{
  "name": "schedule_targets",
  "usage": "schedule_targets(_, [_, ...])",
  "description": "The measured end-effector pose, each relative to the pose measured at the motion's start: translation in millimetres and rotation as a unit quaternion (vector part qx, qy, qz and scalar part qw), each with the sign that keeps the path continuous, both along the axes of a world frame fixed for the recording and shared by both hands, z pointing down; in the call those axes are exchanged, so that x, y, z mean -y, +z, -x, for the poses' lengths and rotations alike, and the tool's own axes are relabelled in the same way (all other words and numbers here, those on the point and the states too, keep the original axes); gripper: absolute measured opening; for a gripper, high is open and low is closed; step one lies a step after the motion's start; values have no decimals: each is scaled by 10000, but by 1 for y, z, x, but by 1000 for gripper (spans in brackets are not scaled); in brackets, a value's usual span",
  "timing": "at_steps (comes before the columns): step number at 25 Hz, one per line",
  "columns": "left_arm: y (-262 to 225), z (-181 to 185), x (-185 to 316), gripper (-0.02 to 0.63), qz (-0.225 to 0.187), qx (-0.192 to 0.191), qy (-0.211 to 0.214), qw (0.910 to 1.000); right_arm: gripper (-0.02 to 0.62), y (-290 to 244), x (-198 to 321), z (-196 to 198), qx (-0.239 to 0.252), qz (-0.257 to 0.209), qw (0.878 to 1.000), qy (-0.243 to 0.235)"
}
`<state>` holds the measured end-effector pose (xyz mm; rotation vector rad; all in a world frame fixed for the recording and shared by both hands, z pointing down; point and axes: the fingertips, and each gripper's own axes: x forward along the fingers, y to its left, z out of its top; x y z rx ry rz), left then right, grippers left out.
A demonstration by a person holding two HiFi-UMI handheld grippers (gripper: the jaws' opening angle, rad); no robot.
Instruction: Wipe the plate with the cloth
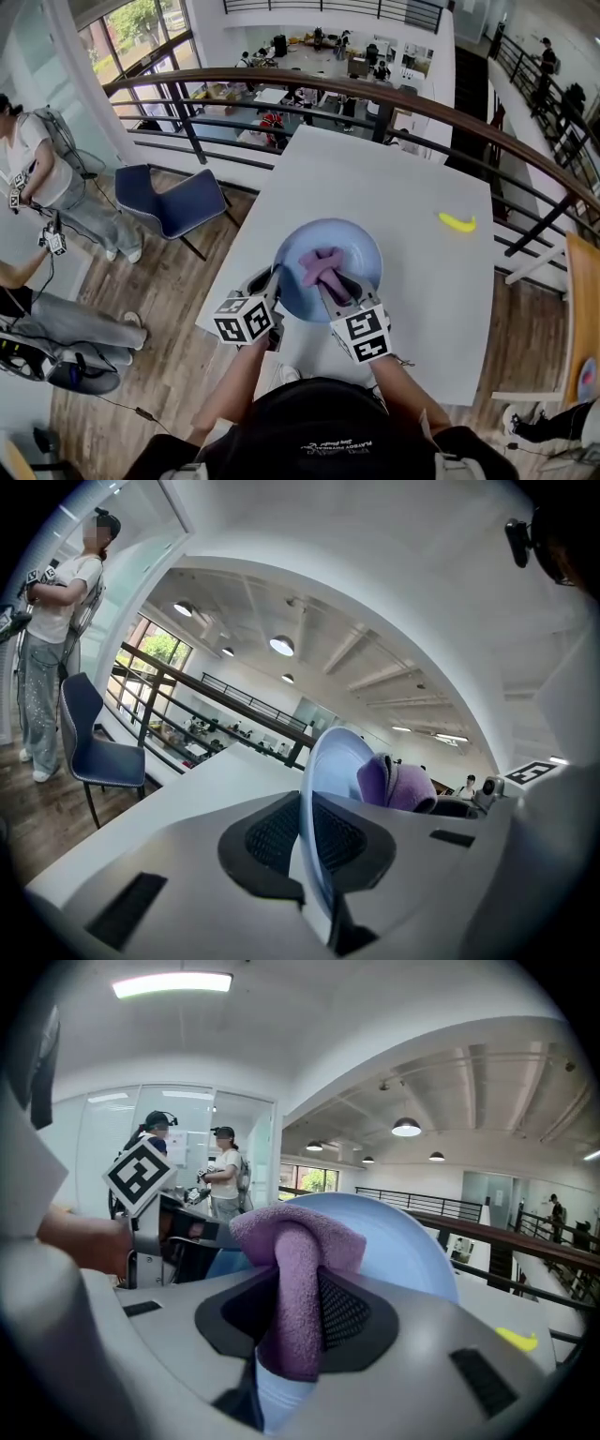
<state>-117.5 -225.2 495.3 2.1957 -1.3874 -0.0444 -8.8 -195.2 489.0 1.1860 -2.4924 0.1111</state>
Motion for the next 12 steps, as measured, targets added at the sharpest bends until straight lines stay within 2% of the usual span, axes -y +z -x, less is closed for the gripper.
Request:
schedule_targets(8, [-2, 9, -3, 31, -1, -95, -125, 9999, 114, 16, -34, 44, 8, 335, 9966, -757])
schedule_targets(12, [-3, 8, -6, 31, -18, -117, -167, 9998, 114, 28, -42, 52, 36, 499, 9943, -936])
